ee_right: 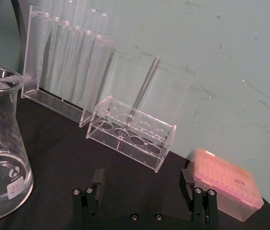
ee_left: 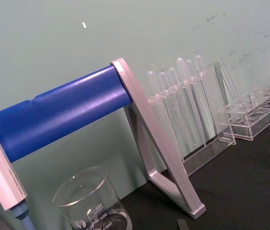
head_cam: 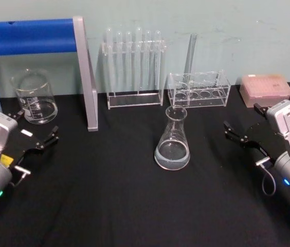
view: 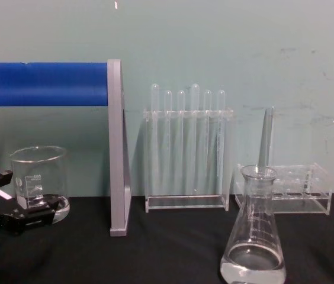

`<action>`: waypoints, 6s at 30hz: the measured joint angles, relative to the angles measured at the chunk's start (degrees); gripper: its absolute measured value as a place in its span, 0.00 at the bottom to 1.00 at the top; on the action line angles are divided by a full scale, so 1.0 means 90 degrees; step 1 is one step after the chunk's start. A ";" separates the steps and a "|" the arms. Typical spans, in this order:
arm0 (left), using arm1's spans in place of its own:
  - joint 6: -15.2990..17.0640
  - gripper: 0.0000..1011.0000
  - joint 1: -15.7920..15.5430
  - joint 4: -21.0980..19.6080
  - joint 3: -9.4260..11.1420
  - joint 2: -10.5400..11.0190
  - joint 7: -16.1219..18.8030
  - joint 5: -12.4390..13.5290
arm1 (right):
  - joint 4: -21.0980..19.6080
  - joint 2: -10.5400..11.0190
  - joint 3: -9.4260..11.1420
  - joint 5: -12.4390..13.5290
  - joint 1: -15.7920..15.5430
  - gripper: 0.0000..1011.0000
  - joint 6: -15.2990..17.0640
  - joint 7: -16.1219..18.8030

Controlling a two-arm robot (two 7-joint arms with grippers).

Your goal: Grasp the erlenmeyer flask with one hand, shake it three times, then place it back.

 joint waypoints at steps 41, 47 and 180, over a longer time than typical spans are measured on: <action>0.0000 0.99 0.0000 0.0000 0.0000 0.0000 0.0000 0.0000 | 0.0000 0.0000 0.0000 0.0000 0.0000 0.99 0.0000 0.0000; 0.0000 0.99 -0.0001 0.0000 0.0000 0.0000 0.0000 0.0000 | 0.0000 0.0000 0.0000 0.0000 0.0001 0.99 0.0000 0.0000; 0.0000 0.99 0.0000 0.0000 0.0000 0.0000 0.0000 0.0000 | 0.0559 -0.2017 0.0586 0.0189 0.0408 0.55 0.0359 0.2436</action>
